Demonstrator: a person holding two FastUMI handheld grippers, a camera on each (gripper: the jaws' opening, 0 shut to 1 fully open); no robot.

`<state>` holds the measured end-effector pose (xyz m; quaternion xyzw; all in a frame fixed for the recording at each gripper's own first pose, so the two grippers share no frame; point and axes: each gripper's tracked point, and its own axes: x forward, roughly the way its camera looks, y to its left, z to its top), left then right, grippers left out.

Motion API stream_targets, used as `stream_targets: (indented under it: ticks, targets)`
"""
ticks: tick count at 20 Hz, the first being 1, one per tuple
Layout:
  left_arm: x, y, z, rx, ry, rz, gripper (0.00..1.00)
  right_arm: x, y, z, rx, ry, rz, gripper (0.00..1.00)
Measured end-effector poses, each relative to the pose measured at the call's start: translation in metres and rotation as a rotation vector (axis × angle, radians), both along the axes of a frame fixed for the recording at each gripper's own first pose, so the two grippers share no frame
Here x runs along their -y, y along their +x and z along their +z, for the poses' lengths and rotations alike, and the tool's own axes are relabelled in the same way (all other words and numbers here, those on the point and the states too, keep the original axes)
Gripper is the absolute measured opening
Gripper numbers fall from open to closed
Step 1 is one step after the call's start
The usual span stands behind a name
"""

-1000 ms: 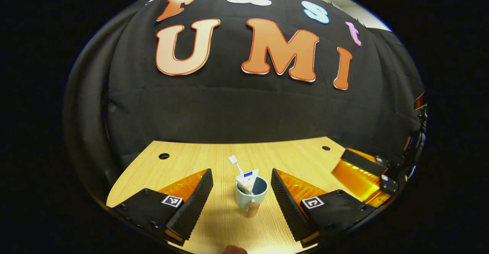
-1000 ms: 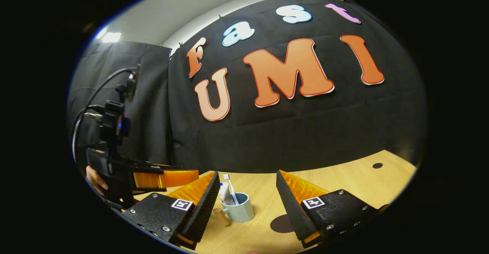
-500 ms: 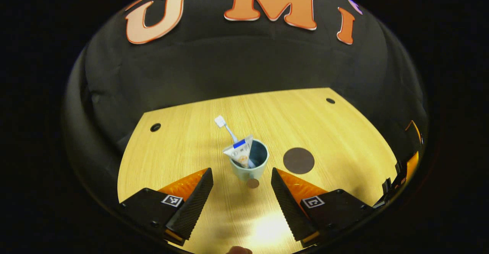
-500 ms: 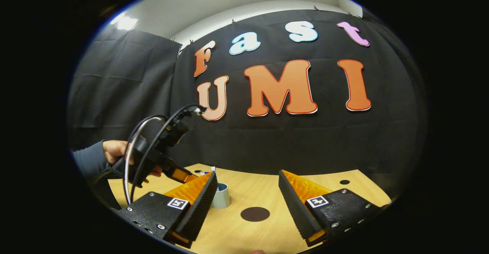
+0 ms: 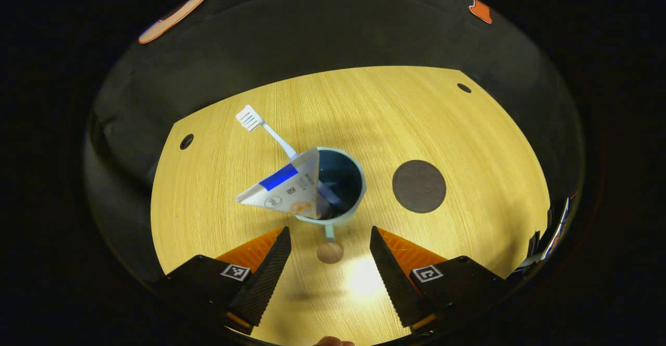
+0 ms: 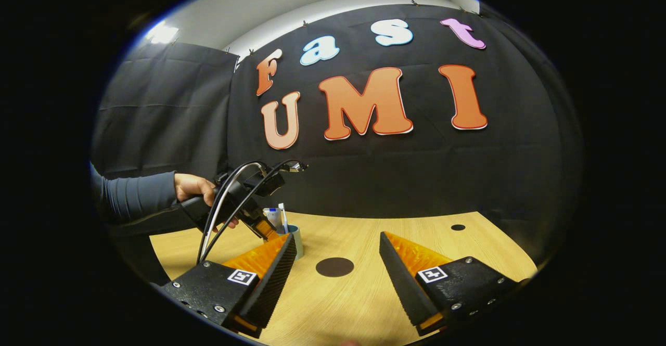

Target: Put the toothbrush and toothpaste on the desktop into the cup, then pick up the cup and place it on the coaster on the desktop.

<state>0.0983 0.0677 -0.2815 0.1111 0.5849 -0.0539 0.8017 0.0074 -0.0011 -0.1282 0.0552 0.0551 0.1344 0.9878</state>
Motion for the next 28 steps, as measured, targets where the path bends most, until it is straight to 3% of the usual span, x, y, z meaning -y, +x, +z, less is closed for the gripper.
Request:
stream_targets:
  ticks: [7, 9, 11, 12, 14, 16, 20, 24, 28]
  targets:
    - [0.014, 0.021, 0.001, -0.147, 0.049, -0.041, 0.95, 0.017, -0.005, -0.003, 0.016, 0.001, -0.015, 0.97]
    - [0.023, 0.031, -0.001, -0.185, 0.062, -0.042, 0.85, 0.021, -0.002, -0.012, -0.008, 0.016, -0.022, 0.97]
    - [0.032, 0.042, -0.004, -0.178, 0.084, -0.038, 0.67, 0.025, 0.001, -0.02, -0.029, 0.03, -0.037, 0.96]
    - [0.038, 0.04, -0.013, -0.182, 0.091, -0.052, 0.53, 0.027, 0.001, -0.022, -0.035, 0.035, -0.043, 0.96]
    - [0.053, 0.032, -0.014, -0.176, 0.093, -0.061, 0.53, 0.029, 0.002, -0.021, -0.037, 0.051, -0.051, 0.97]
    - [0.064, 0.035, -0.018, -0.165, 0.083, -0.063, 0.39, 0.031, 0.001, -0.019, -0.033, 0.06, -0.058, 0.97]
    - [0.094, 0.044, -0.04, -0.129, 0.05, -0.029, 0.29, 0.036, -0.003, -0.016, -0.032, 0.049, -0.075, 0.97]
    - [0.125, 0.052, -0.051, -0.123, 0.027, -0.041, 0.3, 0.041, -0.008, -0.012, -0.024, 0.05, -0.085, 0.97]
    - [0.113, 0.052, -0.024, -0.087, 0.028, -0.071, 0.31, 0.049, -0.015, -0.014, -0.028, 0.055, -0.104, 0.97]
